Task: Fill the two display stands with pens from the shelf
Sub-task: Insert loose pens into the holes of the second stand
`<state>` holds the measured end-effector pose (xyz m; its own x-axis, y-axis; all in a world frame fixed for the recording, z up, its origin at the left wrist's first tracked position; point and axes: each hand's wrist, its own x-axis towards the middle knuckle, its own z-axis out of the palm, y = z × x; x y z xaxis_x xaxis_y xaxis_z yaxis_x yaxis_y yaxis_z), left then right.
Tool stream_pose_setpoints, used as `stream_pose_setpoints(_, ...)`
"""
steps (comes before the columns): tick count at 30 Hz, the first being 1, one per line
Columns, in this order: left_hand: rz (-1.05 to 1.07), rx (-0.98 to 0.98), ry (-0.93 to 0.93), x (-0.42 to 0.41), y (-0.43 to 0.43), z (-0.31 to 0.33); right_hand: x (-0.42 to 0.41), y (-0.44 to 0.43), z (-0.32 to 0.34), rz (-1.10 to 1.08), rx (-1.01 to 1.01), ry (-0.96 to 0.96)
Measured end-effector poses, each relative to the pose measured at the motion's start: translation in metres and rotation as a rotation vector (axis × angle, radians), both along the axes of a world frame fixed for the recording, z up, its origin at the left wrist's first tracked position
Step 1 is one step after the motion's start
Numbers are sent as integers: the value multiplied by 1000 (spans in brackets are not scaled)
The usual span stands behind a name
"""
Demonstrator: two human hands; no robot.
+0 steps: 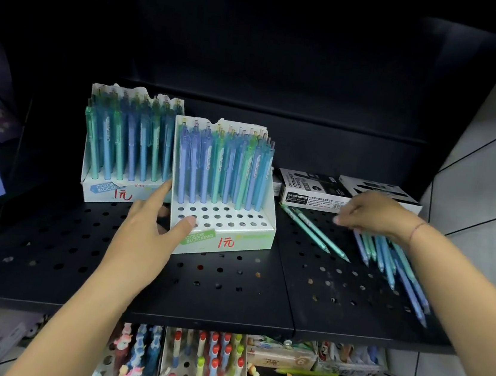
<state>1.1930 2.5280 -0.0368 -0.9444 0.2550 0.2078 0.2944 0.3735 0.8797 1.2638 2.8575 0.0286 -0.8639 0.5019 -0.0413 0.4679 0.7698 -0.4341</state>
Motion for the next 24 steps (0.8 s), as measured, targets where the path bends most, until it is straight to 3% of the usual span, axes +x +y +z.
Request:
stream_pose_setpoints(3, 6, -14, 3, -1, 0, -1, 7, 22, 8, -107, 207, -132)
stream_pose_setpoints(8, 12, -16, 4, -1, 1, -2, 4, 19, -3, -132, 301, -270)
stream_pose_setpoints(24, 16, 1, -8, 3, 1, 2, -11, -17, -13, 52, -4, -107)
